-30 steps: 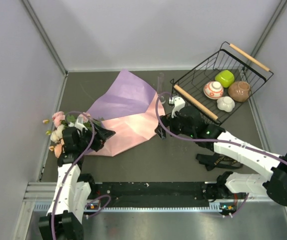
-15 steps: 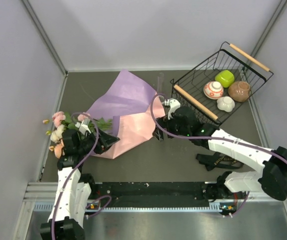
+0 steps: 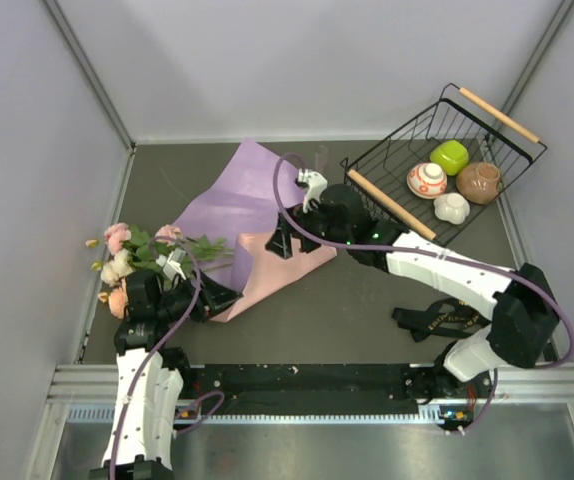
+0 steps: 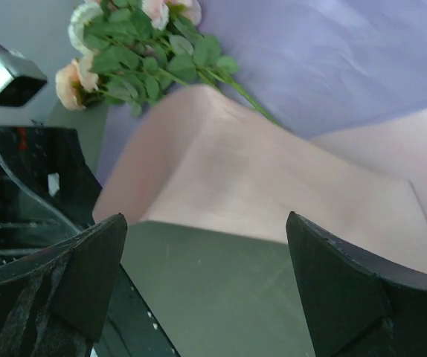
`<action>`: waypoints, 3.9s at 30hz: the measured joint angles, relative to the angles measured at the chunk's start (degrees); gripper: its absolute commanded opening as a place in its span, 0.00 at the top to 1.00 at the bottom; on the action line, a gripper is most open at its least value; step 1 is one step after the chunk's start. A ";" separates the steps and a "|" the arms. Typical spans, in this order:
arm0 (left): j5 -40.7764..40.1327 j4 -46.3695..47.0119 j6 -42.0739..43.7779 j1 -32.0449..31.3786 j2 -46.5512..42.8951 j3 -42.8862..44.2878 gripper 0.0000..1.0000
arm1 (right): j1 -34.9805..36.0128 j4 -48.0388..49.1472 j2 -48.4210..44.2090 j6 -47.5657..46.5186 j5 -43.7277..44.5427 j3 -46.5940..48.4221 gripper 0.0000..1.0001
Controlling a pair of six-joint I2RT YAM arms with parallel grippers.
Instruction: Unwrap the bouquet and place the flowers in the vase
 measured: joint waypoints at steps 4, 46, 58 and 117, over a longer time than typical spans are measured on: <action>0.81 -2.40 1.29 0.02 -0.74 -0.02 0.33 | 1.46 -0.31 5.35 0.15 0.20 6.99 0.12; -11.19 -5.46 8.59 -0.02 0.63 19.67 0.29 | 0.96 -11.41 -1.05 -1.20 1.01 -10.69 0.17; -13.33 -5.11 7.37 -0.02 1.49 18.08 0.34 | 1.40 -9.77 -6.27 0.02 0.24 -19.39 0.17; -34.88 14.88 -10.49 -20.46 21.42 -1.51 0.48 | 7.93 -3.65 25.88 -13.60 28.37 8.07 0.16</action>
